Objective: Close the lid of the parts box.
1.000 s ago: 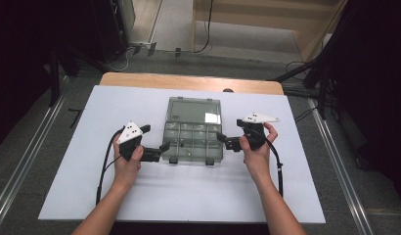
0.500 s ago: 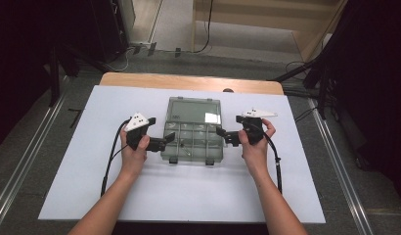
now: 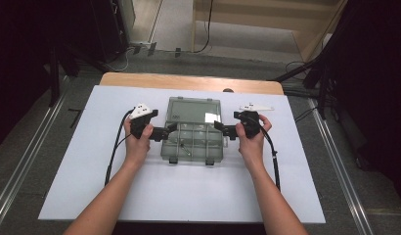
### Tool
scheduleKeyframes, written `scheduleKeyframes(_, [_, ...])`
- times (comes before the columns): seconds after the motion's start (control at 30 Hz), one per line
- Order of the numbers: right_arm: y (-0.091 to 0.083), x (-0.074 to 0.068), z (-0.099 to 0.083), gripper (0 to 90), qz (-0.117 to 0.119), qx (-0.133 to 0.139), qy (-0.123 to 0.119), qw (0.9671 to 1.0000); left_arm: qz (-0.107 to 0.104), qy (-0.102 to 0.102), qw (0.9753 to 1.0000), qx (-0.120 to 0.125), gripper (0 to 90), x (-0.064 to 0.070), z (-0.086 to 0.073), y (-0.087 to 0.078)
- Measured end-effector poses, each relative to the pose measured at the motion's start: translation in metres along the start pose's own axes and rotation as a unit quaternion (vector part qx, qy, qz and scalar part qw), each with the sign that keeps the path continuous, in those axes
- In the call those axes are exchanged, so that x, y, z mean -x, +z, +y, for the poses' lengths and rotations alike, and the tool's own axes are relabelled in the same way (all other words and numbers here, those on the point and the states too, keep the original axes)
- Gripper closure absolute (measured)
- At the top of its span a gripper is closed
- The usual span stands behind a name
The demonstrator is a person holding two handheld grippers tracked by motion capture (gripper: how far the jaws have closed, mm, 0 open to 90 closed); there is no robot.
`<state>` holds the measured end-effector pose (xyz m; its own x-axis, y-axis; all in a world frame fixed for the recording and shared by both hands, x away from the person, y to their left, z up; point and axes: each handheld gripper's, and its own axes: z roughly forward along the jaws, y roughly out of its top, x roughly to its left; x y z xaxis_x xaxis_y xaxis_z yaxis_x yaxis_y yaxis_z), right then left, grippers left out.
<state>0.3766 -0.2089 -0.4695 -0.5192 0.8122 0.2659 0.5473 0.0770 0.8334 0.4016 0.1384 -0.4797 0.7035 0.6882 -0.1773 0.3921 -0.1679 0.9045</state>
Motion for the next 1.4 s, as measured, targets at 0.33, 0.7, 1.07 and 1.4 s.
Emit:
scheduleKeyframes(0.33, [0.014, 0.012, 0.006, 0.0, -0.004, -0.006, 0.016, 0.9999, 0.003, -0.018, 0.9996, -0.023, 0.0, -0.014, 0.008, 0.018])
scheduleKeyframes(0.7, [0.033, 0.026, 0.005, 0.0, 0.008, -0.018, 0.059, 0.9981, -0.001, -0.063, 0.9970, -0.045, 0.0, -0.025, 0.007, 0.039])
scheduleKeyframes(1.07, [0.044, 0.031, -0.001, 0.3, 0.022, -0.030, 0.080, 0.9961, -0.009, -0.105, 0.9931, -0.053, 0.0, -0.032, 0.004, 0.049])
scheduleKeyframes(1.4, [0.050, 0.031, -0.002, 13.5, 0.021, -0.035, 0.099, 0.9942, 0.009, -0.123, 0.9892, -0.080, 5.9, -0.033, 0.004, 0.055])
